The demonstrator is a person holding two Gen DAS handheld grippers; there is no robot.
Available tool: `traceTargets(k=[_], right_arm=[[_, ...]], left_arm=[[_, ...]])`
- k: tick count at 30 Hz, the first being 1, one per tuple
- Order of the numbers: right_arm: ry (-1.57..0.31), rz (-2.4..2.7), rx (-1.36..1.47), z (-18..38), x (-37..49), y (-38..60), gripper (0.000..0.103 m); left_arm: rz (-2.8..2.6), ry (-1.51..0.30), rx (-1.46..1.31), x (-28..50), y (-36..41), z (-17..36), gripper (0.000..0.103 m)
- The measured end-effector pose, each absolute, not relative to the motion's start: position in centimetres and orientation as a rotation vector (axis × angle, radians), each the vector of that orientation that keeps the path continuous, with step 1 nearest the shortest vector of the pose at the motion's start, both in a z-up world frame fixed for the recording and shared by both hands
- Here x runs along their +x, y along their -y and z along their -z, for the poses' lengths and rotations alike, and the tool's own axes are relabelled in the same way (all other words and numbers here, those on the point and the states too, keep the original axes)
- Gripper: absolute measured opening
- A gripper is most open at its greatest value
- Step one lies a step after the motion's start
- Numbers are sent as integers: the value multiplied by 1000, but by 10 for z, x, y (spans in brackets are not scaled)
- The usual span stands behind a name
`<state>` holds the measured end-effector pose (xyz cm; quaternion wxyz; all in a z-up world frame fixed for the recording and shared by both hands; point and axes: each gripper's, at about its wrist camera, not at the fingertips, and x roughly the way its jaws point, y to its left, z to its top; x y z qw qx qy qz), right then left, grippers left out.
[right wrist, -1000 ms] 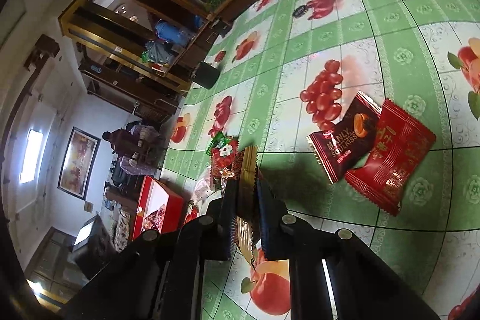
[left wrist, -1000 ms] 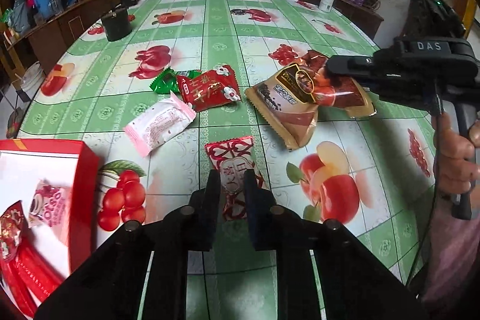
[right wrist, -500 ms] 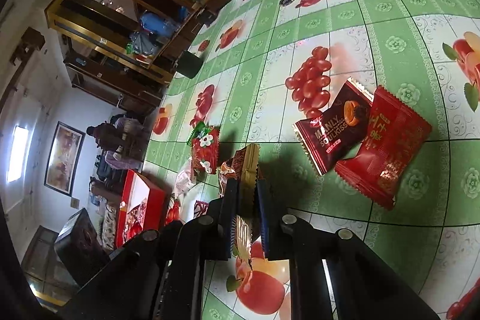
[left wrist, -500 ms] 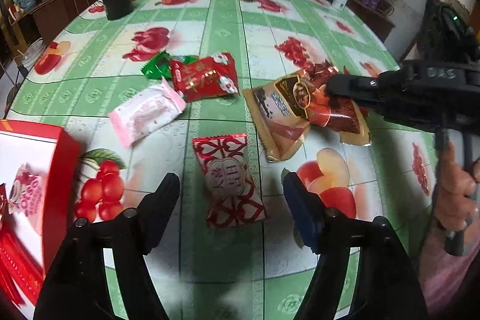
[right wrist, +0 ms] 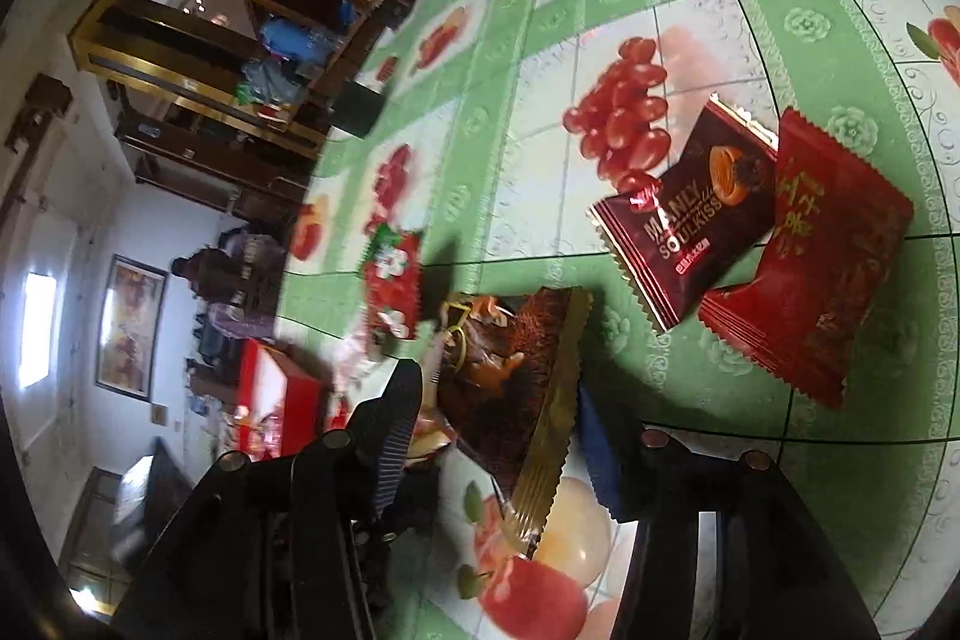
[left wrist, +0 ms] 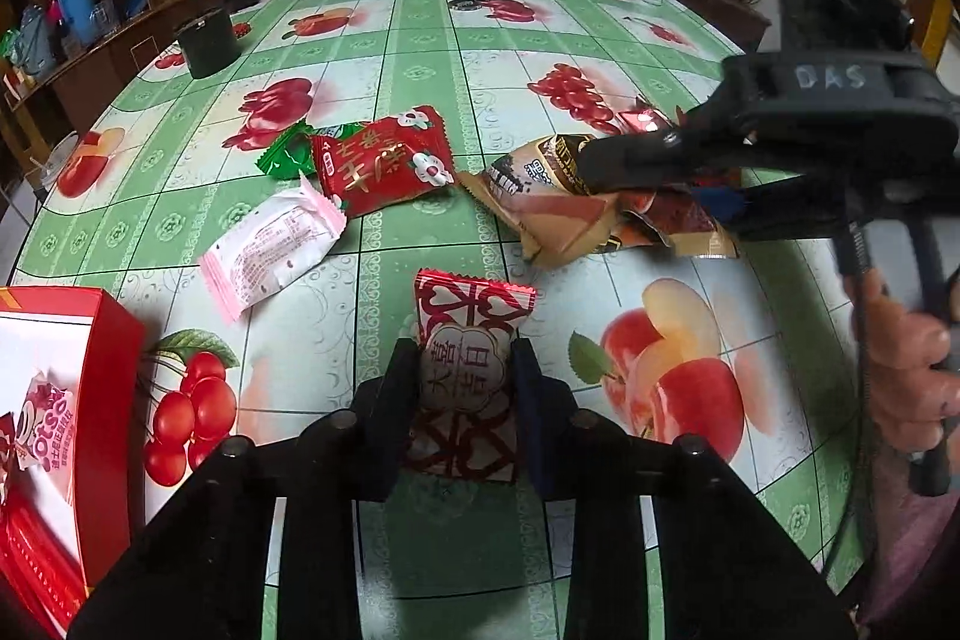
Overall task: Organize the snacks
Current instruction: 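Grasp the red-and-white patterned bag with the left tool while the right tool grasps the brown gold-edged bag, then carry both bags over the tray and open both tools to drop them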
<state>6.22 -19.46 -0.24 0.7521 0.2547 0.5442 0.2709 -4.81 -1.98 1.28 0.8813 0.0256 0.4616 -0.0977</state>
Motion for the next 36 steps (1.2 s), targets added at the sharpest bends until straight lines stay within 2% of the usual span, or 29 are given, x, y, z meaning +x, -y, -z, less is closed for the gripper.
traceTargets(k=[1, 5, 9, 28, 36], right_arm=[[-1173, -593, 543, 2, 61, 192, 49], [-1153, -606, 466, -2, 56, 183, 36], [-1146, -607, 467, -4, 56, 186, 31], [-1048, -651, 499, -23, 51, 202, 31], [-877, -760, 433, -51, 28, 205, 30]], left_arm=[[206, -962, 49, -49, 19, -13, 27], [206, -962, 23, -52, 14, -14, 25], [198, -948, 13, -57, 10, -19, 25], [131, -786, 61, -87, 1, -66, 25], [82, -714, 59, -104, -25, -86, 25]])
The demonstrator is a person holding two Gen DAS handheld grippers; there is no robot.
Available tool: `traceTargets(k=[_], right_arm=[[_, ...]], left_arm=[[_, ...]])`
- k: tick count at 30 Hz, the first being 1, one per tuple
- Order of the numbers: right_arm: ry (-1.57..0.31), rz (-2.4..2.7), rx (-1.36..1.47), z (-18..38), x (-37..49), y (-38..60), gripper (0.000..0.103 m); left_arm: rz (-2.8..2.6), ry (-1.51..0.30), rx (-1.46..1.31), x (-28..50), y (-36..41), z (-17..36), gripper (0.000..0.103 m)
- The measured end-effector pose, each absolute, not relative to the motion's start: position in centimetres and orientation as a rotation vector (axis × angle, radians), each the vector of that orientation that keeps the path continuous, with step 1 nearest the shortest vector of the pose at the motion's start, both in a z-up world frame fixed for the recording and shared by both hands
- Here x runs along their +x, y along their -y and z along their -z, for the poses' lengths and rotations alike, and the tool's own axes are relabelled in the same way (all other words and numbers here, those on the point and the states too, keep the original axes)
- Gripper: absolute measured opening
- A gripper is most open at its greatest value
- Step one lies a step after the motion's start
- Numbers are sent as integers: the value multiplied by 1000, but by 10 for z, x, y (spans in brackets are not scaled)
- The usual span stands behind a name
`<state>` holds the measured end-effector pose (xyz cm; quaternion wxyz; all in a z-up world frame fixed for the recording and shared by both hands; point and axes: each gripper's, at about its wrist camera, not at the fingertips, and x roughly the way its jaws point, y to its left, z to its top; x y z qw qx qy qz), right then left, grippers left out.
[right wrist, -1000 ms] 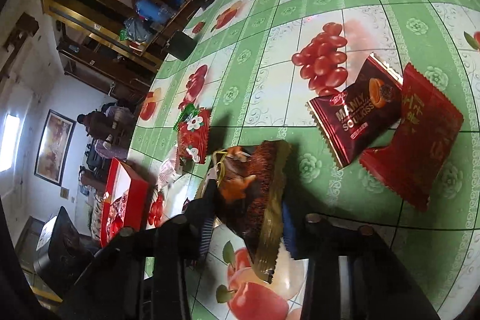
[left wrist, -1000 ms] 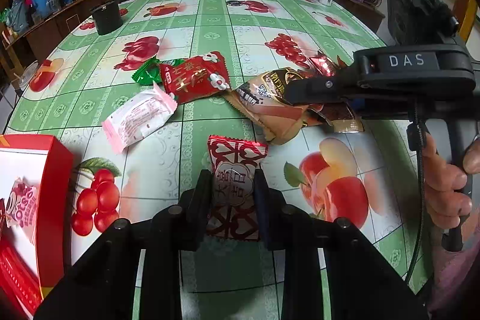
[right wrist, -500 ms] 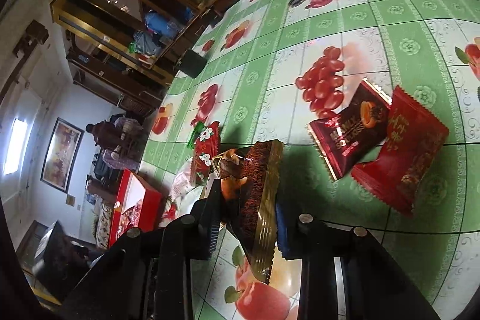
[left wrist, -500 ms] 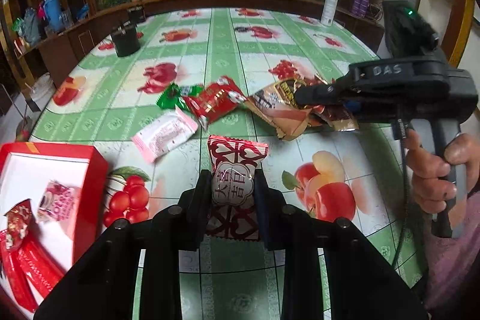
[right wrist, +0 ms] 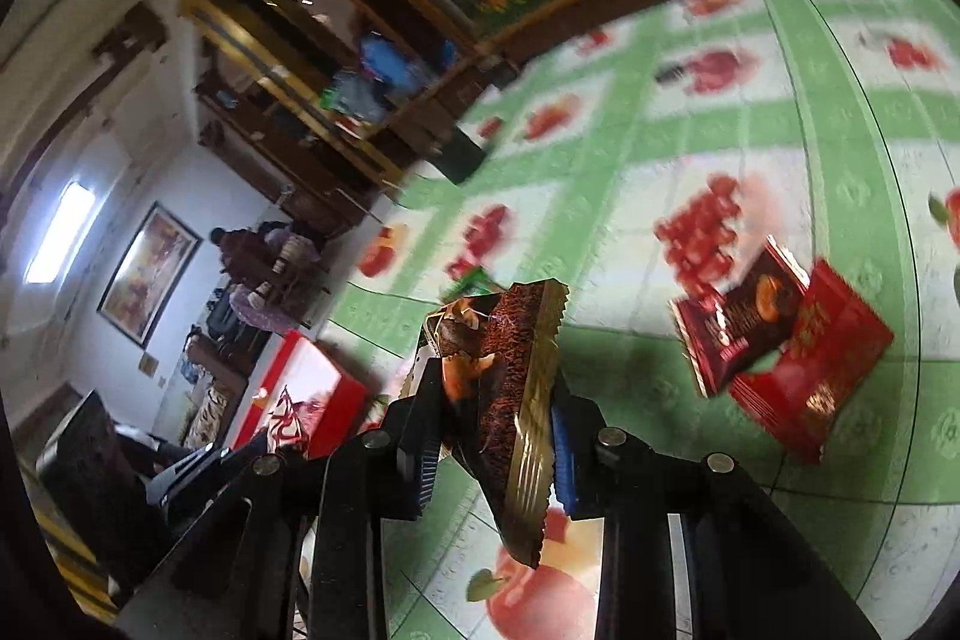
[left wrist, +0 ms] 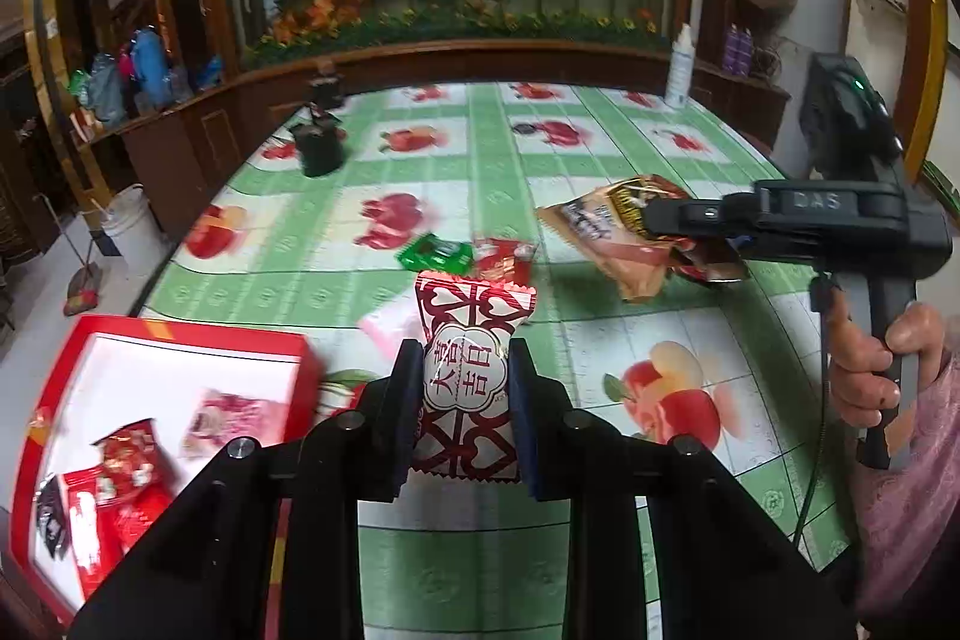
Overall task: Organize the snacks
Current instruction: 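Carry both bags over the tray and open both tools to drop them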
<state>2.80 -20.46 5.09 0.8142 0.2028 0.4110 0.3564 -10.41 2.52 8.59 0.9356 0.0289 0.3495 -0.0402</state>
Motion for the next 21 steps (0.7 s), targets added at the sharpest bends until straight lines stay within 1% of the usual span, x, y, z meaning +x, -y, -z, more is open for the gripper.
traceTargets(k=[3, 6, 11, 15, 21], right_arm=[[-852, -835, 510, -53, 21, 203, 30], [-827, -832, 486, -56, 11, 189, 30], [-847, -879, 554, -50, 4, 157, 30], [-868, -957, 638, -45, -1, 115, 30], [-911, -1006, 638, -36, -15, 45, 30]], left_arm=[[63, -688, 49, -112, -39, -93, 25], [41, -663, 33, -121, -54, -98, 25], [5, -638, 0, -132, -81, -103, 25], [-47, -623, -35, -142, -111, -103, 25], [-184, -616, -77, -159, -165, -97, 25]])
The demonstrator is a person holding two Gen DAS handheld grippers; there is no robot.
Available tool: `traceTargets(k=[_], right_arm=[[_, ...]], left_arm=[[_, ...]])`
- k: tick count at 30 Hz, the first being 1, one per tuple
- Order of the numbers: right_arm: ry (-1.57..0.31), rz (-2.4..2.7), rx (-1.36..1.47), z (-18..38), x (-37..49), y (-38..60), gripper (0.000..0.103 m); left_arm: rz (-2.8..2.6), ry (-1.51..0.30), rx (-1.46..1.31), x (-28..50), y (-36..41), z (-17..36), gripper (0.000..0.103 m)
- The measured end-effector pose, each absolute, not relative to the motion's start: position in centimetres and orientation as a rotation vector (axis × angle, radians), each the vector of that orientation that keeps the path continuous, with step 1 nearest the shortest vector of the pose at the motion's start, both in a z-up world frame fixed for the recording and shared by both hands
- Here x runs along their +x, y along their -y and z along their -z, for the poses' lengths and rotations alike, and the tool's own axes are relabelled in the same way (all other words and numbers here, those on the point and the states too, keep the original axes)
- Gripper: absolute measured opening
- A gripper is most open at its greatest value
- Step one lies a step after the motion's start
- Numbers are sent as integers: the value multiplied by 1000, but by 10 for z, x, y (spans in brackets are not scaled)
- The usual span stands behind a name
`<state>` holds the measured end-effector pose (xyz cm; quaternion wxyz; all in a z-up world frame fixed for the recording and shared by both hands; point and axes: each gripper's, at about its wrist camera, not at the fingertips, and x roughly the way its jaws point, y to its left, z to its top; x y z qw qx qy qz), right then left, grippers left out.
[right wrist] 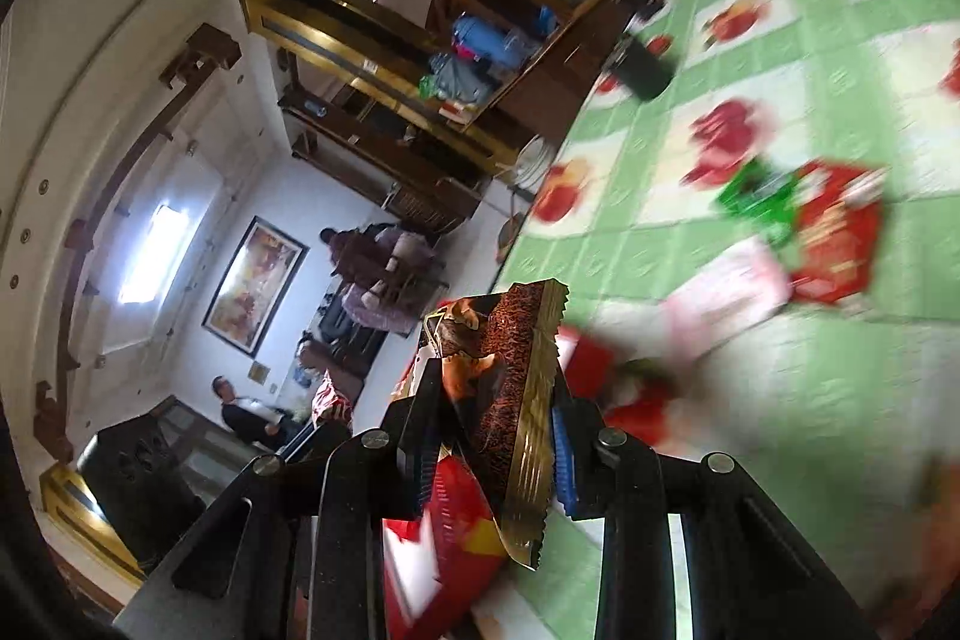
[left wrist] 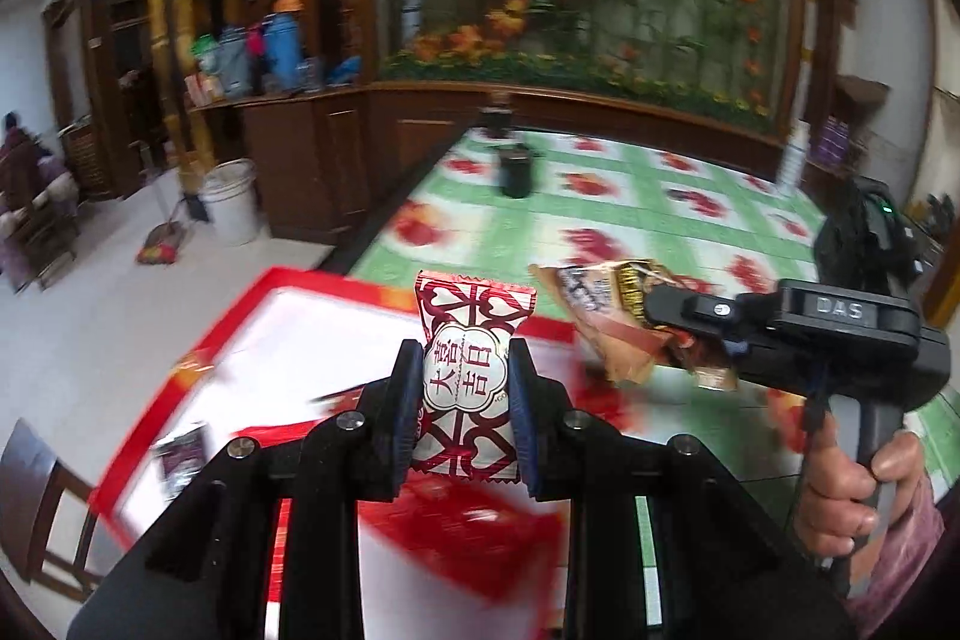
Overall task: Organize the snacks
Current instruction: 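Carry both bags over the tray and open both tools to drop them, then move both tools back toward the remaining snack bags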
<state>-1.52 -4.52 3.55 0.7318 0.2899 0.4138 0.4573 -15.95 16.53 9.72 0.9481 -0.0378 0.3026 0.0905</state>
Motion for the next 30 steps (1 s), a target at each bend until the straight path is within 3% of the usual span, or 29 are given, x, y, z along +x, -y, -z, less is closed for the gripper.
traceTargets(k=[15, 23, 27, 30], right_arm=[[-985, -1086, 505, -25, -24, -67, 31], [-981, -1103, 436, -28, -30, -68, 34], [-952, -1111, 476, -35, -29, -53, 43], [-920, -1088, 500, -40, -24, -36, 44]], left_arm=[[-356, -667, -144, -178, -236, -69, 25], [-401, -684, -148, -175, -241, -66, 27], [-431, -661, -156, -179, -243, -72, 54], [-443, -631, -150, -181, -242, -80, 60]])
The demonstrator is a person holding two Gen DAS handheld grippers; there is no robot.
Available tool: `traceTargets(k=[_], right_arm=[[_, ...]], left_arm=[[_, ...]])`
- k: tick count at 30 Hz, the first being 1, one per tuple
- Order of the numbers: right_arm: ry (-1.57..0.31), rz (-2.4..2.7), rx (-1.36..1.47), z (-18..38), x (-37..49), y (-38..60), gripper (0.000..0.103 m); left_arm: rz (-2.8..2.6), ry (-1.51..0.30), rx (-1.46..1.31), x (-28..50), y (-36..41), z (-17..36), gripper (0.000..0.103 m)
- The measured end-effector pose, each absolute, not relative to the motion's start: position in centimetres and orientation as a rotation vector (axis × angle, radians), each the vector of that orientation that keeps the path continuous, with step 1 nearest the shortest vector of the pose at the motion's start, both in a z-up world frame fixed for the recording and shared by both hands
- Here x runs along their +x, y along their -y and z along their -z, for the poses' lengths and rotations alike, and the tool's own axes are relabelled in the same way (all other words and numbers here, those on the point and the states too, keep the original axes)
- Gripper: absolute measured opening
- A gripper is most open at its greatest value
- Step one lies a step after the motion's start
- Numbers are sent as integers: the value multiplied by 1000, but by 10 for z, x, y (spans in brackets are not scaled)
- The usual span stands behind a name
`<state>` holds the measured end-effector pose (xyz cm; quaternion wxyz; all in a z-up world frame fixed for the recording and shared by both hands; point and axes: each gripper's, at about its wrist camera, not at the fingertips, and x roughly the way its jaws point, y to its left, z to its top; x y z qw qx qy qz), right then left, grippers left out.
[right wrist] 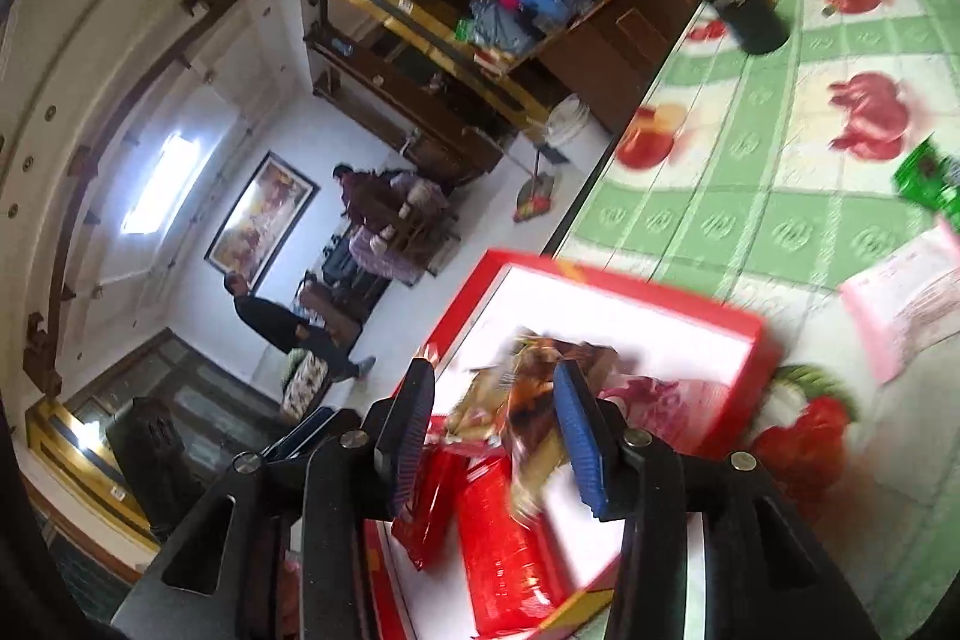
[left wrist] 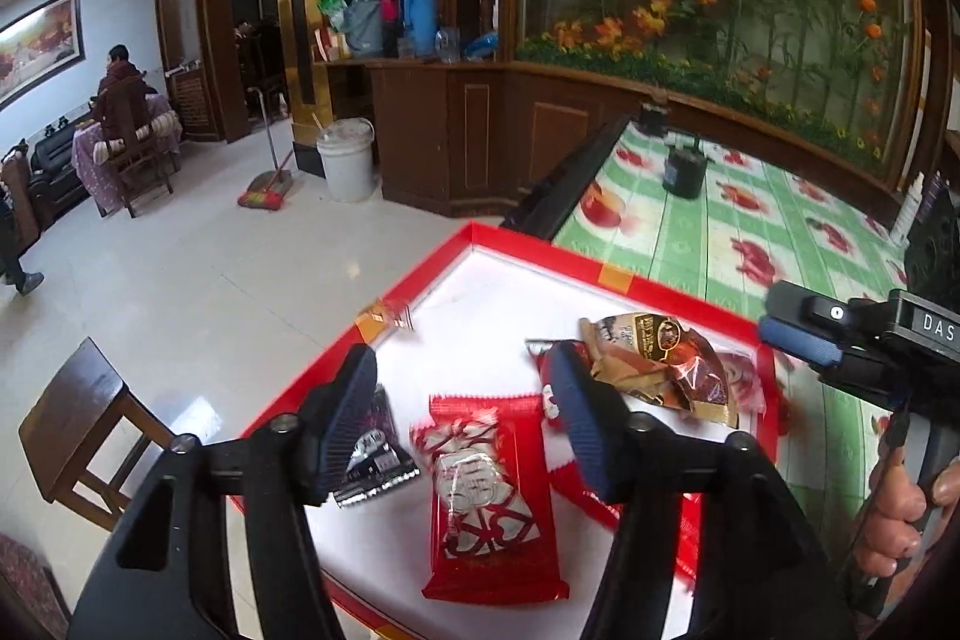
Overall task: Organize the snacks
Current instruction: 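Move both tools back toward the remaining snack bags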
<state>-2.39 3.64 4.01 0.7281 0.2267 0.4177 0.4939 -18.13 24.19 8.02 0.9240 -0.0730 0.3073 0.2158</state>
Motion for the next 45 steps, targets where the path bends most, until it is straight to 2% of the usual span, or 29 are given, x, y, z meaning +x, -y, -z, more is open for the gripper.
traceTargets(k=[11, 18, 36, 45], right_arm=[[-855, -900, 625, -44, 25, 70, 46], [-800, -789, 676, -49, 44, 133, 47], [-735, -583, 592, -64, 45, 251, 50], [-787, -527, 503, -61, 45, 293, 51]], left_arm=[[-370, -625, -67, -164, -201, -92, 60], [-298, -624, 3, -156, -158, -98, 78], [-88, -761, 183, -139, -50, -70, 78], [-46, -796, 247, -129, -15, -64, 78]])
